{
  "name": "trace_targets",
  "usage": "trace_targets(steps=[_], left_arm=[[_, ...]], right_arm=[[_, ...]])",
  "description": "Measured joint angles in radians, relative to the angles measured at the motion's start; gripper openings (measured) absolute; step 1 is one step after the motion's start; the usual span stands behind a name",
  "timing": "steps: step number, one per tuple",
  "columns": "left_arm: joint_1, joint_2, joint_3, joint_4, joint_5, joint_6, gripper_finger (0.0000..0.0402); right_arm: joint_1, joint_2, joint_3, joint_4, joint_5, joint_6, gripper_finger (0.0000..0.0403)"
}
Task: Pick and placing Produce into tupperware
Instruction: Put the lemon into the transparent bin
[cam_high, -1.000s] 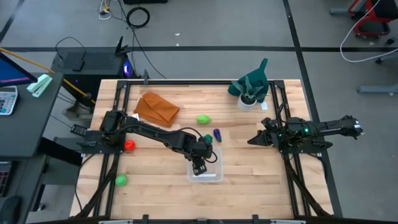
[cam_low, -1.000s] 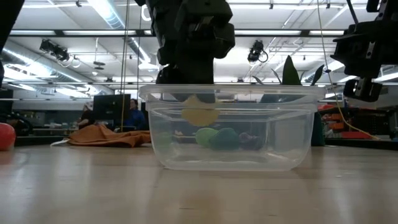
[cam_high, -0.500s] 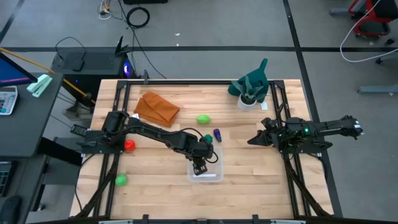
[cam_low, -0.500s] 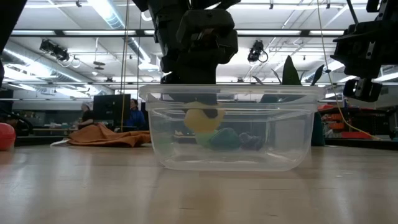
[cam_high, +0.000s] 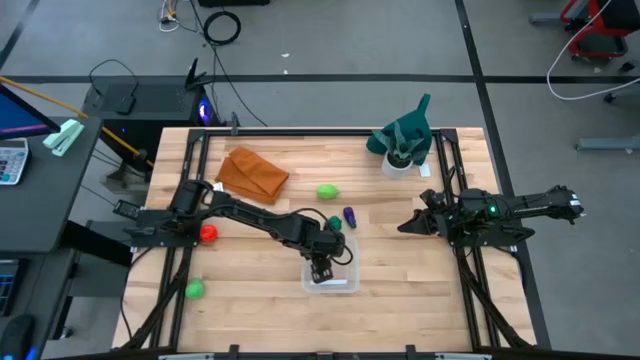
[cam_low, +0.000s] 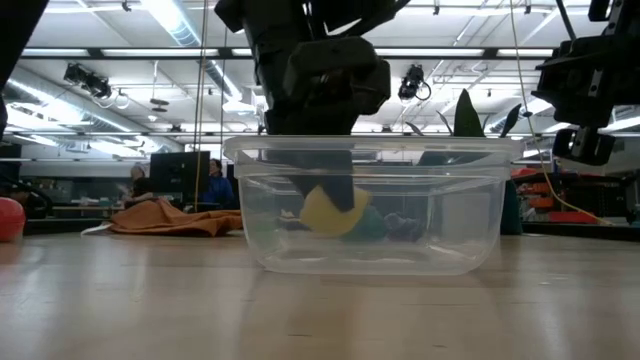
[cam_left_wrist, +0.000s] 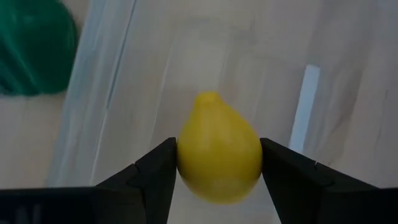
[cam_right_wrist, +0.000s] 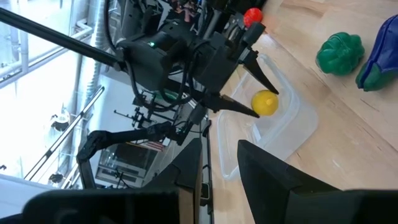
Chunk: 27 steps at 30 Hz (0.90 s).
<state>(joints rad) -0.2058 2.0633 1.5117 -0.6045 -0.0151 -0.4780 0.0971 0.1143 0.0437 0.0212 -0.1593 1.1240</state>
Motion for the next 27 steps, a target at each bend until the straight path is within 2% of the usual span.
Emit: trace_targets(steps=[20, 27], left_arm=[[0.002, 0.005, 0.0, 0.002, -0.034, 0.021, 0.0224], [0.002, 0.005, 0.0, 0.002, -0.034, 0.022, 0.0238]], right_arm=[[0.0, 0.0, 0.0, 0.001, -0.004, 0.008, 0.0068], [0.0, 0.0, 0.0, 0.001, -0.008, 0.008, 0.0068]])
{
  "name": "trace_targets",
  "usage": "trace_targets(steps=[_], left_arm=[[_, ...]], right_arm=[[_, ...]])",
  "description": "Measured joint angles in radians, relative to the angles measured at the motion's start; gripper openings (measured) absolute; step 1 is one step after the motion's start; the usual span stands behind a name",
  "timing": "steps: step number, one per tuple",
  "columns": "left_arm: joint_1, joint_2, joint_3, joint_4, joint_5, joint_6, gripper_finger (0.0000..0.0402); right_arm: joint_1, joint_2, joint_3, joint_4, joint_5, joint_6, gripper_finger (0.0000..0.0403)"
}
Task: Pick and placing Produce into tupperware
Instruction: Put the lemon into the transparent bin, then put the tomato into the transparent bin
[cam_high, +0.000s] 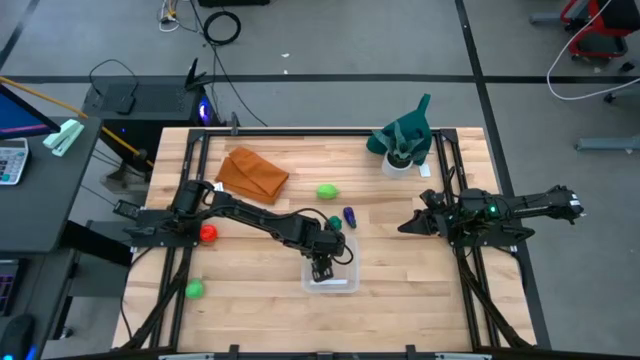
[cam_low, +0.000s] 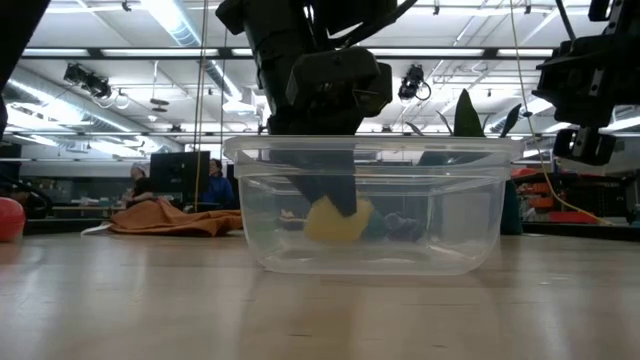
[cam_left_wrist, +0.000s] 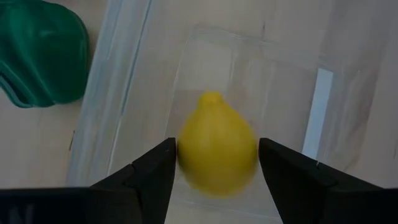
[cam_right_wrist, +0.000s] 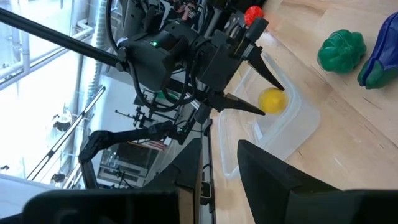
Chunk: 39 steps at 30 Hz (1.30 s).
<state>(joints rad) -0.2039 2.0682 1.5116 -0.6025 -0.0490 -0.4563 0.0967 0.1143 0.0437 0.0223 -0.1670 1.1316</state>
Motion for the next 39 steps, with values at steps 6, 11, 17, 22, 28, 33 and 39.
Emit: trace_targets(steps=[6, 11, 17, 22, 28, 33, 39], left_arm=[[0.0, 0.0, 0.0, 0.0, 0.0, 0.0, 0.0232], [0.0, 0.0, 0.0, 0.0, 0.0, -0.001, 0.0235], [-0.001, -0.007, 0.0, 0.0, 0.011, -0.003, 0.0224], [-0.001, -0.015, 0.048, -0.039, 0.017, 0.021, 0.0215], [0.024, -0.017, 0.198, -0.137, -0.011, 0.097, 0.0213], [0.053, -0.018, 0.34, -0.209, -0.04, 0.136, 0.0211], [0.068, -0.018, 0.504, -0.209, -0.042, 0.154, 0.021]], right_arm=[[0.0, 0.0, 0.0, 0.0, -0.022, 0.0, 0.0068], [0.0, 0.0, 0.0, 0.0, -0.022, 0.001, 0.0068], [0.0, 0.0, 0.0, 0.0, -0.027, 0.002, 0.0068], [0.0, 0.0, 0.0, 0.001, -0.028, 0.002, 0.0068], [0.0, 0.0, 0.0, 0.001, -0.03, 0.004, 0.0068], [0.0, 0.0, 0.0, 0.001, -0.03, 0.002, 0.0068], [0.0, 0.0, 0.0, 0.001, -0.03, -0.001, 0.0068]])
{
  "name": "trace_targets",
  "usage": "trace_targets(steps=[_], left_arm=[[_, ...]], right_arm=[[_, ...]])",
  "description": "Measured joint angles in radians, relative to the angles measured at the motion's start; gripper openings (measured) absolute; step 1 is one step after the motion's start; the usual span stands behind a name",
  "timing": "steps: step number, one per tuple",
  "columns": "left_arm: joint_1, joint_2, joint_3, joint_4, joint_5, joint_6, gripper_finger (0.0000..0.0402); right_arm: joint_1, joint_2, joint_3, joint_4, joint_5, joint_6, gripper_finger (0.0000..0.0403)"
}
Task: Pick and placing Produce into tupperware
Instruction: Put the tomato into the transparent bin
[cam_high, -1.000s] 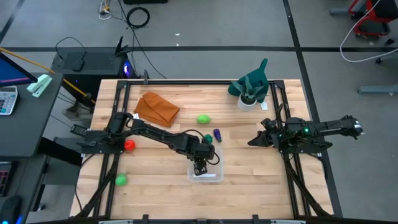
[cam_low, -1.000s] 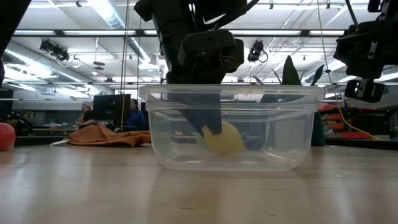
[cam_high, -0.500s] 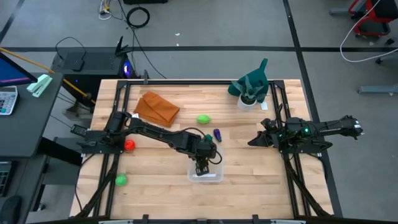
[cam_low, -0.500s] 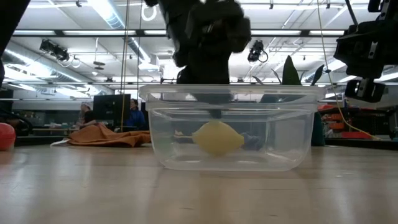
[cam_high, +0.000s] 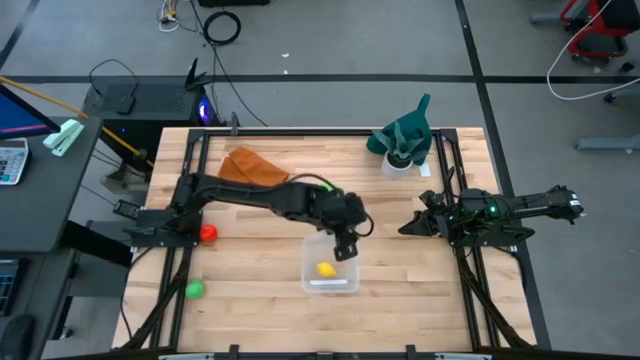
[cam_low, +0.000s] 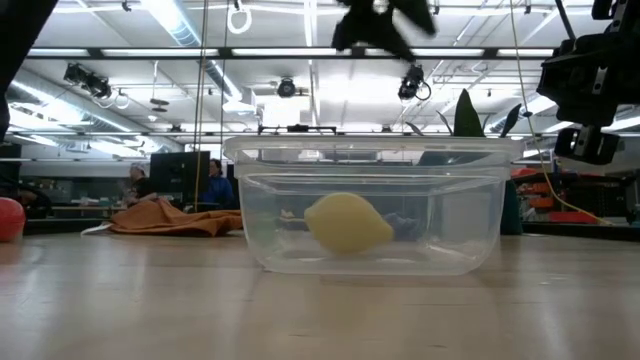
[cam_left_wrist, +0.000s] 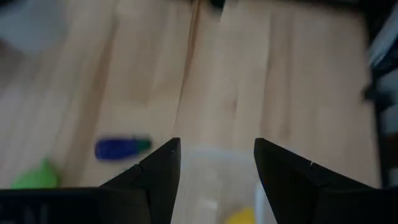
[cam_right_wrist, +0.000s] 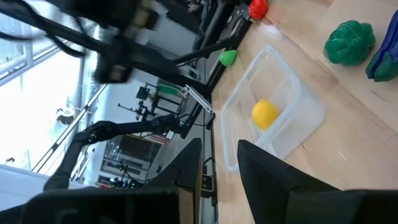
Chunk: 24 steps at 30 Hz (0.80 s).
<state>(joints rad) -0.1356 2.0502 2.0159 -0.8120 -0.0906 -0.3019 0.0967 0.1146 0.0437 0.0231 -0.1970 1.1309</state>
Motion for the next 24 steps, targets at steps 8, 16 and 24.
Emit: trace_targets(steps=[8, 16, 24], left_arm=[[-0.028, -0.005, 0.115, -0.047, 0.058, 0.008, 0.0209], [-0.052, -0.054, 0.116, -0.237, -0.03, 0.025, 0.019], [-0.022, -0.137, 0.117, -0.362, -0.11, 0.02, 0.0186]], right_arm=[[0.0, 0.0, 0.0, 0.0, -0.017, -0.001, 0.0068], [0.0, 0.0, 0.0, 0.0, -0.027, -0.008, 0.0068], [0.0, 0.0, 0.0, 0.0, -0.028, -0.009, 0.0068]])
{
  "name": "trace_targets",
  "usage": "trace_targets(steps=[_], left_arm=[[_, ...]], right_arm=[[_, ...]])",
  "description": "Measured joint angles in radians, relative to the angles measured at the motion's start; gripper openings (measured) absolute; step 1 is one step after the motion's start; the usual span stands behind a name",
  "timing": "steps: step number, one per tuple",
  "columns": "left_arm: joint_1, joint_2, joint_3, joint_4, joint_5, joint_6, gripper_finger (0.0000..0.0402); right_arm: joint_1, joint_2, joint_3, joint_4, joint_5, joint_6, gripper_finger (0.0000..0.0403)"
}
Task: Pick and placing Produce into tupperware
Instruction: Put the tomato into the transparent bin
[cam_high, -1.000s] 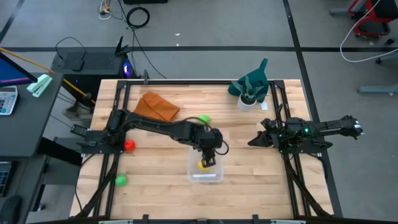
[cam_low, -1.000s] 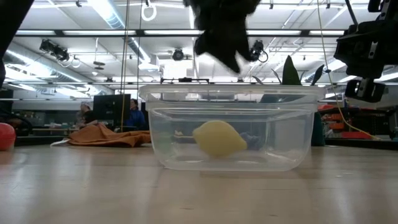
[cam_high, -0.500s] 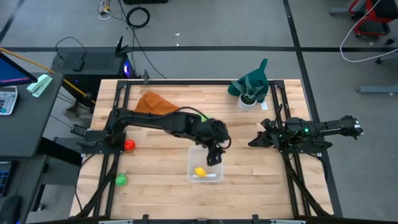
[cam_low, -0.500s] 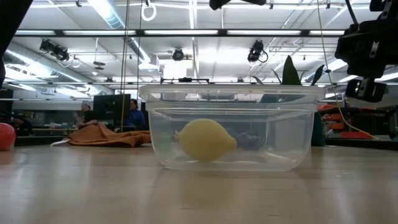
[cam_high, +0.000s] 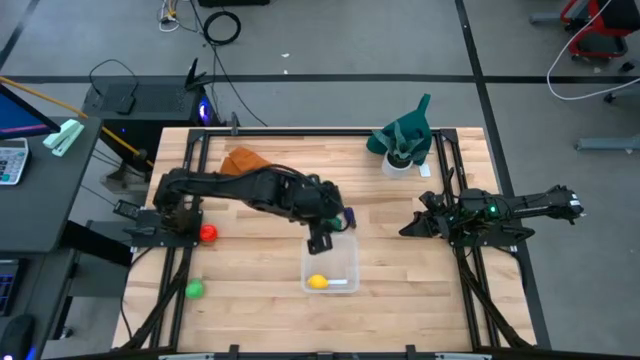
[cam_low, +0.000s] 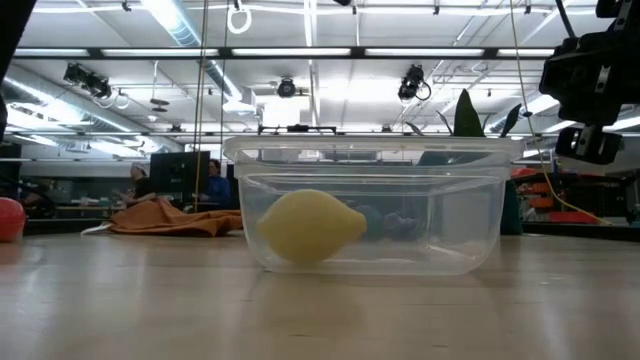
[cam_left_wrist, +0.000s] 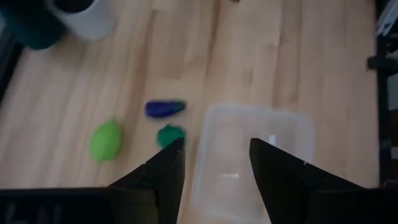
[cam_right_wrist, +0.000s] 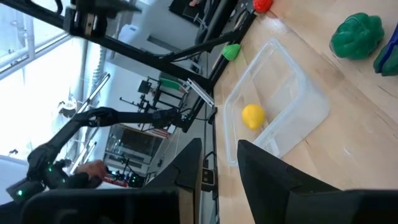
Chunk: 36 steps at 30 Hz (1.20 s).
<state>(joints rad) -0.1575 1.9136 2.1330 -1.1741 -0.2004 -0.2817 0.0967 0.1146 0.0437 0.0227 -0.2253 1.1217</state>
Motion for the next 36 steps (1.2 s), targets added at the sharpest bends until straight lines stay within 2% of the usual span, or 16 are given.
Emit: trace_targets(steps=[4, 16, 25, 30, 36], left_arm=[[0.018, -0.062, -0.001, -0.058, -0.039, -0.003, 0.0185], [0.031, -0.32, 0.0, -0.123, -0.25, -0.057, 0.018], [0.03, -0.455, -0.018, -0.309, -0.368, -0.179, 0.0174], [0.03, -0.548, -0.168, -0.278, -0.373, -0.196, 0.0172], [0.03, -0.71, -0.522, -0.078, -0.343, -0.257, 0.0172]], right_arm=[[0.0, 0.0, 0.0, 0.0, -0.001, 0.0, 0.0068], [0.0, 0.0, 0.0, 0.0, -0.002, -0.001, 0.0068], [0.0, 0.004, 0.0, -0.008, -0.002, -0.006, 0.0068], [0.0, 0.005, 0.0, -0.01, 0.004, -0.008, 0.0068], [0.0, 0.005, 0.0, -0.009, 0.011, -0.004, 0.0068]])
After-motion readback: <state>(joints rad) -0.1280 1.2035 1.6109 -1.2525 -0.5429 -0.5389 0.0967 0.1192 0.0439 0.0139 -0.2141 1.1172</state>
